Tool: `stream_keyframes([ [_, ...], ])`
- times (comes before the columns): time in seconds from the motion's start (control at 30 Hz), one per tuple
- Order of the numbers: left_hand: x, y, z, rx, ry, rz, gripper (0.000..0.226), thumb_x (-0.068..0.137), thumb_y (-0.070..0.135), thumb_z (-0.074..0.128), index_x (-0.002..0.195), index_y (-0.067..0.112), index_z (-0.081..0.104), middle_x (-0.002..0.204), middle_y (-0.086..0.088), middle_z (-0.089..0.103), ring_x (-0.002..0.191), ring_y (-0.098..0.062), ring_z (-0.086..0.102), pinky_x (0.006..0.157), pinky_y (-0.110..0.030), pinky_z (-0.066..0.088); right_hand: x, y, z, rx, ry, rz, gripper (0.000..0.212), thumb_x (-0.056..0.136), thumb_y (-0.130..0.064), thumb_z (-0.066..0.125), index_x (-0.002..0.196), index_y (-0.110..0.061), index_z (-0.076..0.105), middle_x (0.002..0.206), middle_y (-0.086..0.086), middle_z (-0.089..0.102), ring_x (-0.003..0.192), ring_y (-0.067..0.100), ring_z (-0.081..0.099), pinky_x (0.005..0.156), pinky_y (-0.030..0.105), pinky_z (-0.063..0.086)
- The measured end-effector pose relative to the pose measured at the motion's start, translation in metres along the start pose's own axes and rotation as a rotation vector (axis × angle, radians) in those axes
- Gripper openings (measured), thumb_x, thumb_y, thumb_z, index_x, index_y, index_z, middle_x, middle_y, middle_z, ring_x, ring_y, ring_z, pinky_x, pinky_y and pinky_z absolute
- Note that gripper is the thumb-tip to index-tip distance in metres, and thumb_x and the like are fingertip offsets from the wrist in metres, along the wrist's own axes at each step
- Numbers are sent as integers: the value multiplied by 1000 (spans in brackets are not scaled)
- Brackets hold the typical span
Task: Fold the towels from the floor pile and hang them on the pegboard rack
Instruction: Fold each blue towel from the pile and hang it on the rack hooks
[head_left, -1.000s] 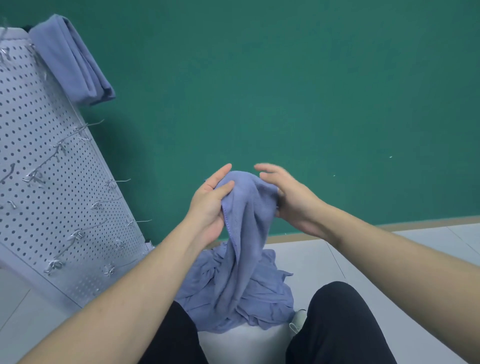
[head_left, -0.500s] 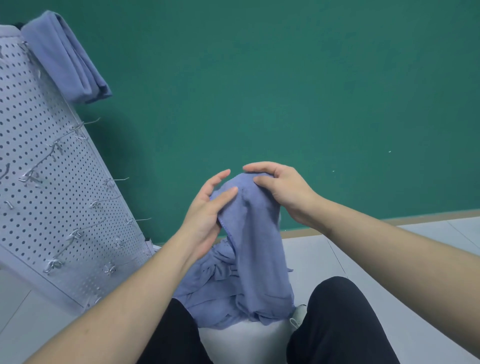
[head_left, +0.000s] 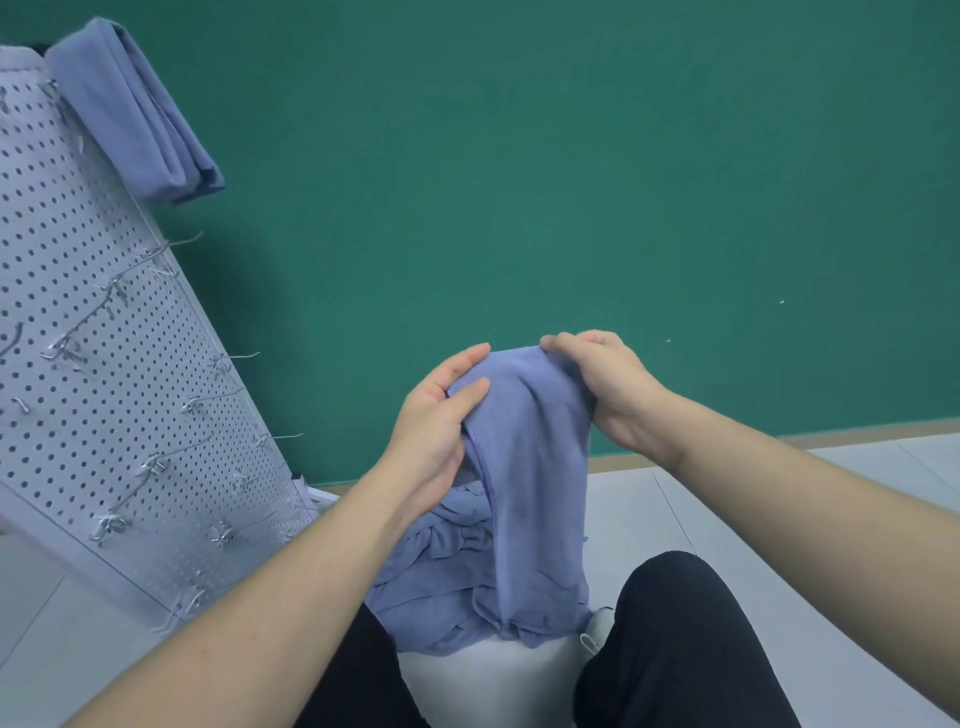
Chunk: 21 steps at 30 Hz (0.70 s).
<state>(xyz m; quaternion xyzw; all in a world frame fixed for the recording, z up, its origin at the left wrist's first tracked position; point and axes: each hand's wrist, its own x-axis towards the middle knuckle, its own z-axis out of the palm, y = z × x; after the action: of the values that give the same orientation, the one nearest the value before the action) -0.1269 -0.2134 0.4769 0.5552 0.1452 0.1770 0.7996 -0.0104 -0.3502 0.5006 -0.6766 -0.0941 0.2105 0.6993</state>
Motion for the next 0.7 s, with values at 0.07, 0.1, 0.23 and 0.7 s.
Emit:
stream_keyframes([
  [0.07,4,5,1,-76,0,-21,38,96,0,59,121,27,66,116,-6,73,92,-17,72,79,-34,58,-4,7,-1,152,-43,108,28,89,-30,71,102,-6,65,98,14,71,82,26,68,76,39,57],
  [0.1,6,7,1,-96,4,-25,42,95,-1,60,125,29,64,119,-8,71,93,-18,72,81,-35,58,-6,11,-2,185,-78,183,35,91,-35,69,110,-6,68,102,12,74,84,26,71,78,39,59],
  [0.23,10,13,-4,-142,11,-51,57,93,-5,61,140,26,53,122,-4,65,90,-12,74,72,-26,59,-14,24,-5,81,-308,365,48,93,-50,60,122,-12,67,112,5,73,89,21,72,80,33,56],
  [0.7,-10,-10,-24,-52,-106,-153,20,94,9,62,108,22,63,88,2,70,74,-12,64,68,-32,54,-8,2,16,22,-6,19,33,102,-24,53,71,-23,42,70,1,45,63,16,41,58,28,38],
])
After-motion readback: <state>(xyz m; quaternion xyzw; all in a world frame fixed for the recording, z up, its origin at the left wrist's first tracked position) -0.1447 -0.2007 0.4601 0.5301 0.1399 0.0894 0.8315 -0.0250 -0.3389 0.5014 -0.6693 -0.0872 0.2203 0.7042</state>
